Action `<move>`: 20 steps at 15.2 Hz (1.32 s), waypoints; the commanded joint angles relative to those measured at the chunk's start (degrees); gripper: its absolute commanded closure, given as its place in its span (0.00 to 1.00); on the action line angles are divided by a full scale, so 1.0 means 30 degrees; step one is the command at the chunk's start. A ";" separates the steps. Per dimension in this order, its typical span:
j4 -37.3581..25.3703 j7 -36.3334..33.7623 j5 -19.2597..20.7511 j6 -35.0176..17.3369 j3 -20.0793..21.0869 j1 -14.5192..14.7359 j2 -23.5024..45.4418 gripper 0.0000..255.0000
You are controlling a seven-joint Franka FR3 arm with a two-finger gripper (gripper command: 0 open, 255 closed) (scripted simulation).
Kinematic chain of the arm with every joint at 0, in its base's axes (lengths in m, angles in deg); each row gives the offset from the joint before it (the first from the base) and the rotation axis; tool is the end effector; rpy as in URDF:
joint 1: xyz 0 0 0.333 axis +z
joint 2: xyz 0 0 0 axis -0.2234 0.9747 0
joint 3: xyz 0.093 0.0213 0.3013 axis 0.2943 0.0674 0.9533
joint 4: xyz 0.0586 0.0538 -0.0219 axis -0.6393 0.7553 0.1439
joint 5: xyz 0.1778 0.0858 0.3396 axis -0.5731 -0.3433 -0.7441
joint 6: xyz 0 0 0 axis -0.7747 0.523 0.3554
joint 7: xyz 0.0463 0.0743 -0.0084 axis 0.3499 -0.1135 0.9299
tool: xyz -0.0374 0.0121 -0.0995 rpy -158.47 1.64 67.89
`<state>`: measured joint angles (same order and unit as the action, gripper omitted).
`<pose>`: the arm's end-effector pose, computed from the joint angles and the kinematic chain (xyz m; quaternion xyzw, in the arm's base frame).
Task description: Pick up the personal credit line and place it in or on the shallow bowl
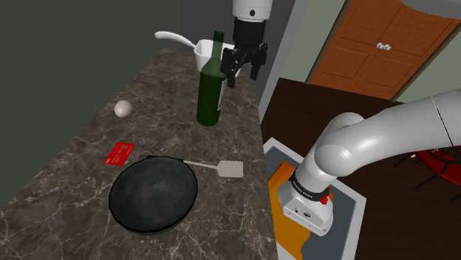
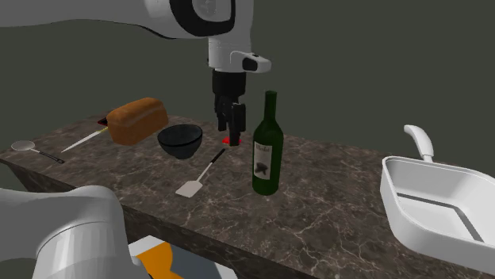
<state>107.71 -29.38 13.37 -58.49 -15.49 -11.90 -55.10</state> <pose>0.3275 0.1091 0.5538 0.9956 -0.0723 -0.0524 0.0280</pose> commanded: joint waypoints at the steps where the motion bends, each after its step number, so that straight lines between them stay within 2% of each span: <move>1: -0.0201 -0.1425 -0.0852 -0.0492 0.0636 -0.0047 0.1082 0.00; 11: -0.1835 -0.7663 -0.4260 -0.3438 0.3309 -0.0055 0.6733 0.00; 20: -0.4867 -1.2670 -0.5839 -0.6638 0.4790 0.0362 1.3022 0.00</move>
<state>94.19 -65.61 -3.63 -77.31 -1.50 -11.08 -18.09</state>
